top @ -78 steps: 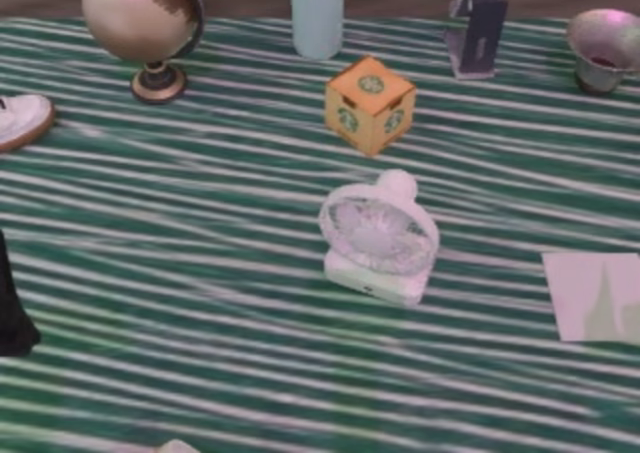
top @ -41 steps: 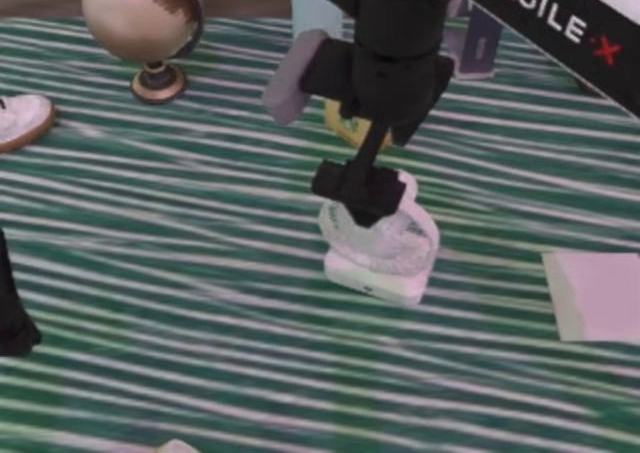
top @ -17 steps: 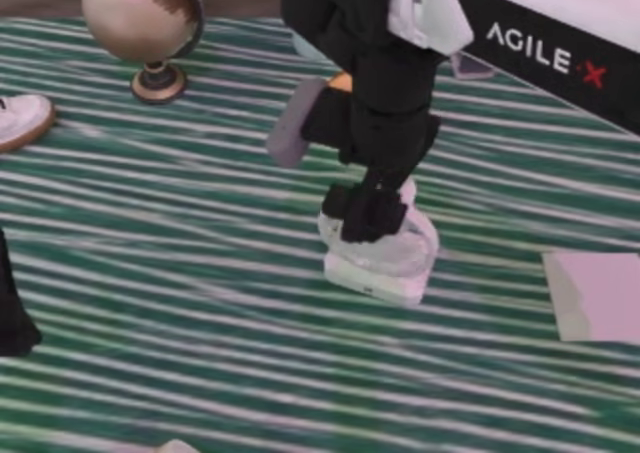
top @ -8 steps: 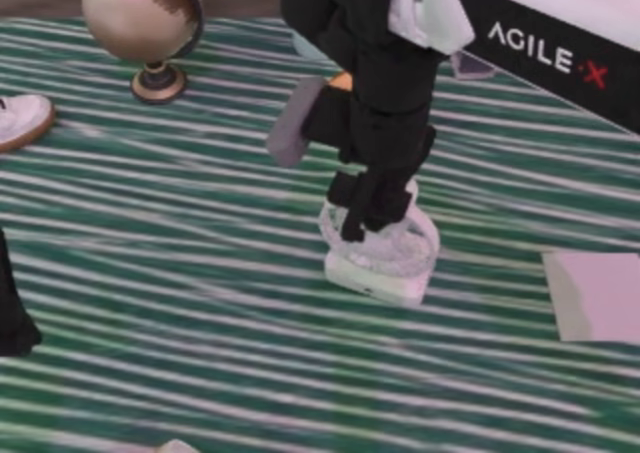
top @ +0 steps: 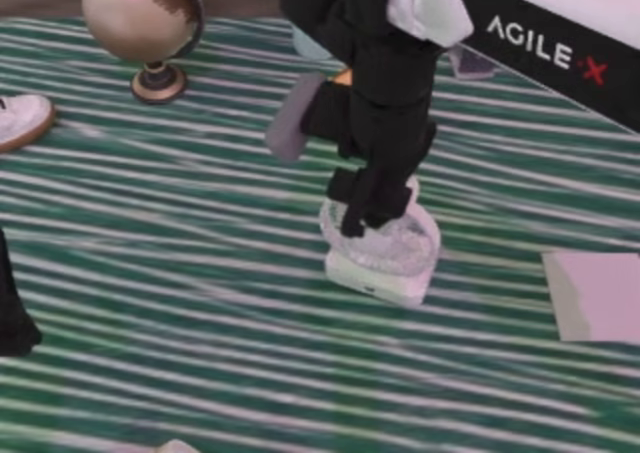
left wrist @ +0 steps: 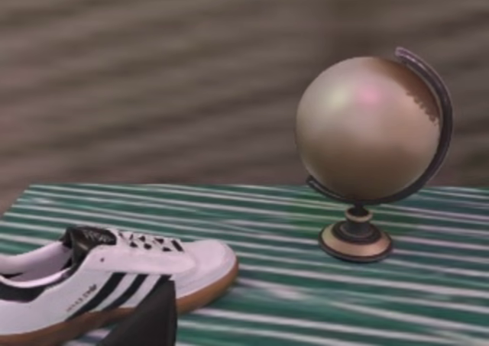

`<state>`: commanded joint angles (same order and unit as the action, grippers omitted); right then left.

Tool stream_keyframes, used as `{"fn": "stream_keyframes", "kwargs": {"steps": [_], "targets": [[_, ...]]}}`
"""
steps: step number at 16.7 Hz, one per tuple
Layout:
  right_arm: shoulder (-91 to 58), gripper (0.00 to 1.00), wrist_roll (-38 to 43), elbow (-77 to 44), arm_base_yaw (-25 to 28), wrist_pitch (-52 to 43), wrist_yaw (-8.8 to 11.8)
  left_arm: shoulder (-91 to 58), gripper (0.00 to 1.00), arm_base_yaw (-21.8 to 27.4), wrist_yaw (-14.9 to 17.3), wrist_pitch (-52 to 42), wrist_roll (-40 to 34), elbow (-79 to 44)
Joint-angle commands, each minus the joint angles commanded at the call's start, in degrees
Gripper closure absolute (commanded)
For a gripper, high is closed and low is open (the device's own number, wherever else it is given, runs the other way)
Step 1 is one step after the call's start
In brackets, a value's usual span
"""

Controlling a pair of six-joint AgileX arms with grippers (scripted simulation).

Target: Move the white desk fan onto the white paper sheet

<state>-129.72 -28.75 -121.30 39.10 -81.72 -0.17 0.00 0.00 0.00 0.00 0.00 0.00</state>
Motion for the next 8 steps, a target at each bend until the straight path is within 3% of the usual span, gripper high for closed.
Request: {"fn": "stream_keyframes", "kwargs": {"steps": [8], "targets": [[-2.47,1.0,-0.04,-14.42,0.37,-11.46,-0.03,0.0,0.0,0.0,0.0,0.0,0.0,0.0]]}}
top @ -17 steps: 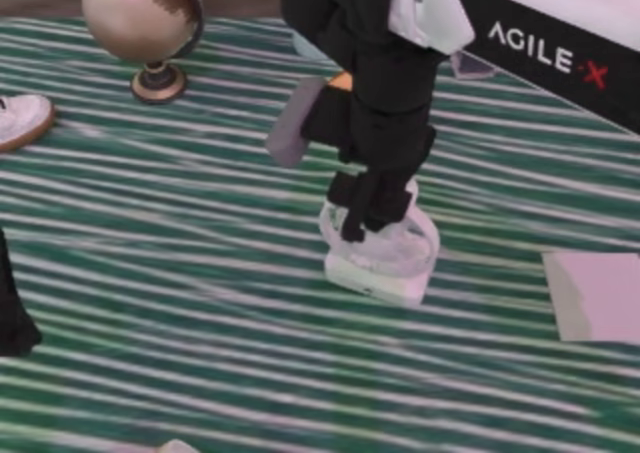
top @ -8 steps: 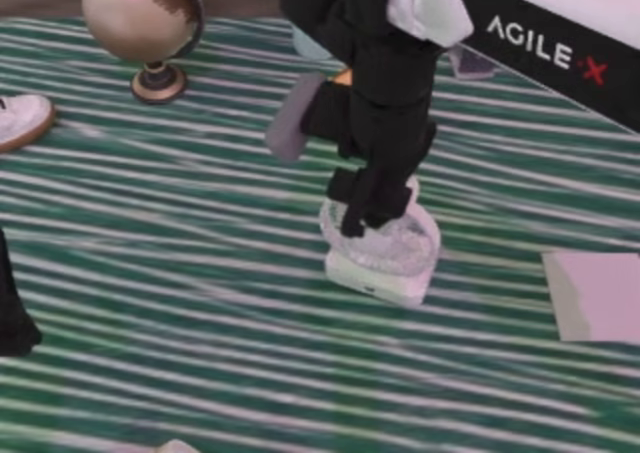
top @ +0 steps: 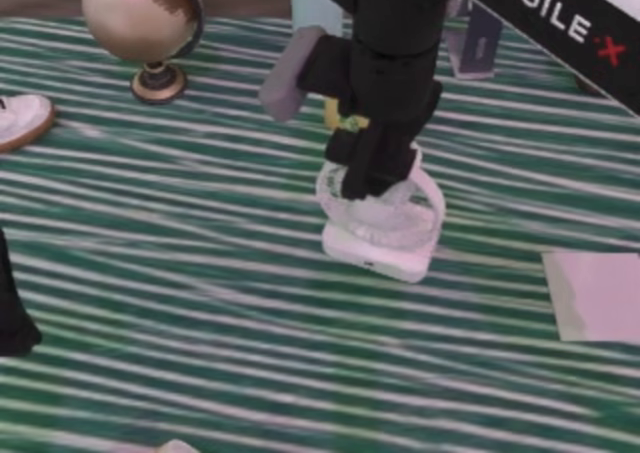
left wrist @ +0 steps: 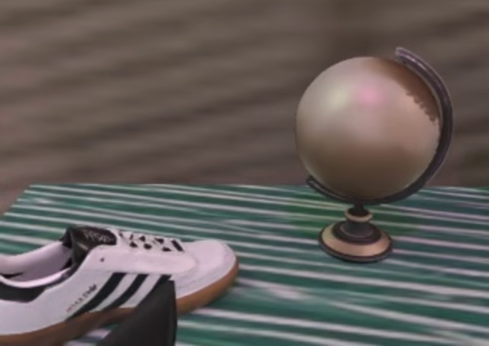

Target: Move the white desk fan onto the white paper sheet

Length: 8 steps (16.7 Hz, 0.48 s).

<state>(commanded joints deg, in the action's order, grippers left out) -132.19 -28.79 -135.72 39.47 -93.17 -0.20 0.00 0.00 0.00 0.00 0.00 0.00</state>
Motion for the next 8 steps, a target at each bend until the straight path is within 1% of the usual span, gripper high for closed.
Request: {"fn": "stream_keyframes", "kwargs": {"steps": [5,8], "targets": [[0.77,1.0,-0.66,0.86,-0.73,0.29,0.02,0.0,0.0,0.0,0.0,0.0,0.0,0.0],[4.4,1.0,-6.04,6.25,-4.02,1.54,0.06,0.0,0.0,0.0,0.0,0.0,0.0,0.0]]}}
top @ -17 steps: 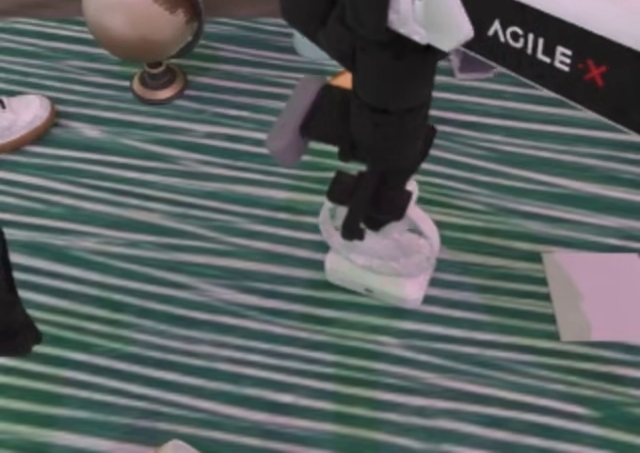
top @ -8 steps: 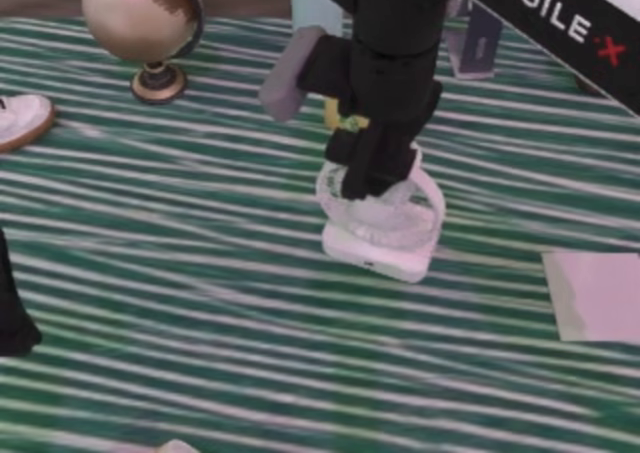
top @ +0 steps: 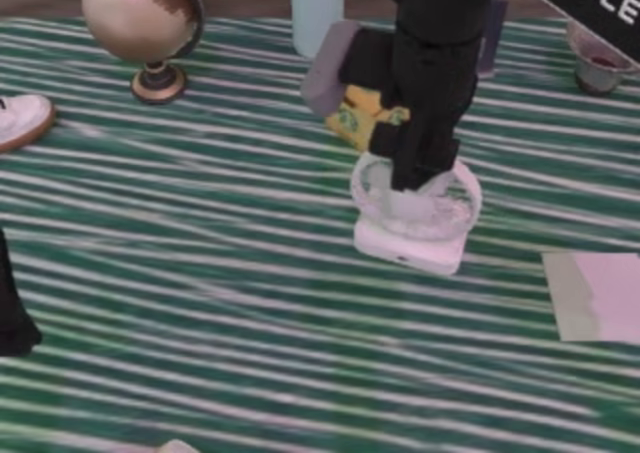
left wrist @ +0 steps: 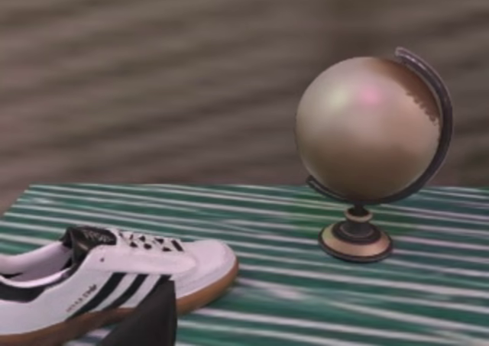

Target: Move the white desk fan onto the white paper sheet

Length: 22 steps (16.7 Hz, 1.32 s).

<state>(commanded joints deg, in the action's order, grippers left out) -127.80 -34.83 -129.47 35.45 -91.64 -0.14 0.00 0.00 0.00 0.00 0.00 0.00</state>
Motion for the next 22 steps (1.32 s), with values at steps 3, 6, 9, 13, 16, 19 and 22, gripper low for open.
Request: {"fn": "stream_keyframes", "kwargs": {"steps": [3,6,9,13,16,19,22], "targets": [[6.52,1.0,-9.96,9.46,-5.47,2.59,0.1,0.0,0.0,0.0,0.0,0.0,0.0,0.0],[14.82,1.0,-22.8,21.2,-11.95,6.14,0.32,0.0,0.0,0.0,0.0,0.0,0.0,0.0],[22.76,1.0,-34.9,32.75,-18.26,9.42,0.48,0.0,0.0,0.0,0.0,0.0,0.0,0.0],[29.75,1.0,-44.28,42.29,-24.14,12.06,0.47,0.0,0.0,0.0,0.0,0.0,0.0,0.0],[30.73,1.0,-45.41,43.44,-24.99,12.42,0.46,0.0,0.0,0.0,0.0,0.0,0.0,0.0],[30.52,1.0,-45.23,43.53,-24.74,12.49,0.47,0.0,0.0,0.0,0.0,0.0,0.0,0.0],[30.39,1.0,-45.15,46.64,-25.01,16.12,0.51,0.0,0.0,0.0,0.0,0.0,0.0,0.0]]}}
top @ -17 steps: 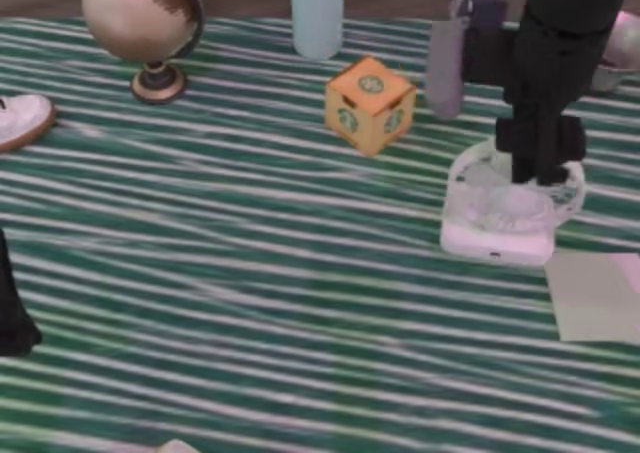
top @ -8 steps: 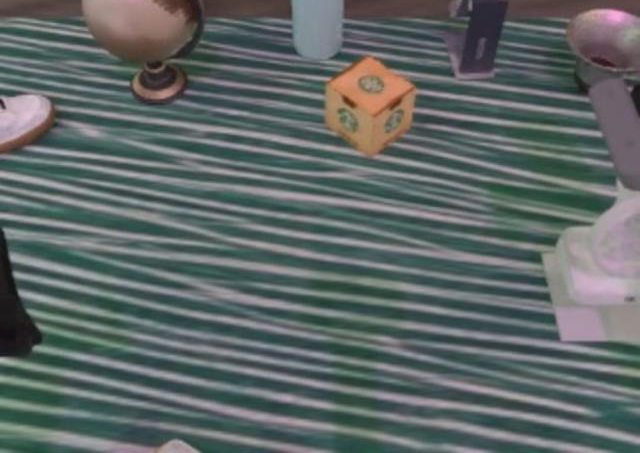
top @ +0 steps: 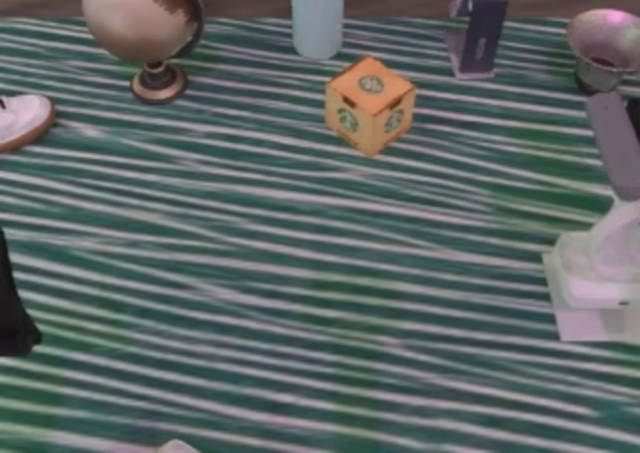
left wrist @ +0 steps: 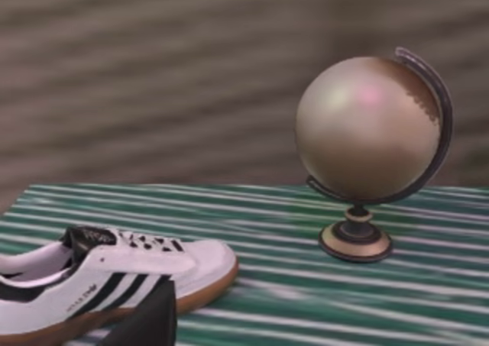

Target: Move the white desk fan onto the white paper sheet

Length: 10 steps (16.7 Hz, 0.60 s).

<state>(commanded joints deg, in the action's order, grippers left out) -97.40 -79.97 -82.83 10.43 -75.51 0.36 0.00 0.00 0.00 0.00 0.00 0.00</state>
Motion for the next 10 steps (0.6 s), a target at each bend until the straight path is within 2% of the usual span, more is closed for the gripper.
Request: {"fn": "stream_keyframes", "kwargs": {"steps": [3,7,10], "targets": [[-0.41,1.0,-0.28,3.5,-0.03,3.8,-0.04,0.0,0.0,0.0,0.0,0.0,0.0,0.0],[-0.47,1.0,-0.3,3.78,-0.04,4.09,-0.05,0.0,0.0,0.0,0.0,0.0,0.0,0.0],[-0.47,0.77,-0.3,3.78,-0.04,4.09,-0.05,0.0,0.0,0.0,0.0,0.0,0.0,0.0]]}}
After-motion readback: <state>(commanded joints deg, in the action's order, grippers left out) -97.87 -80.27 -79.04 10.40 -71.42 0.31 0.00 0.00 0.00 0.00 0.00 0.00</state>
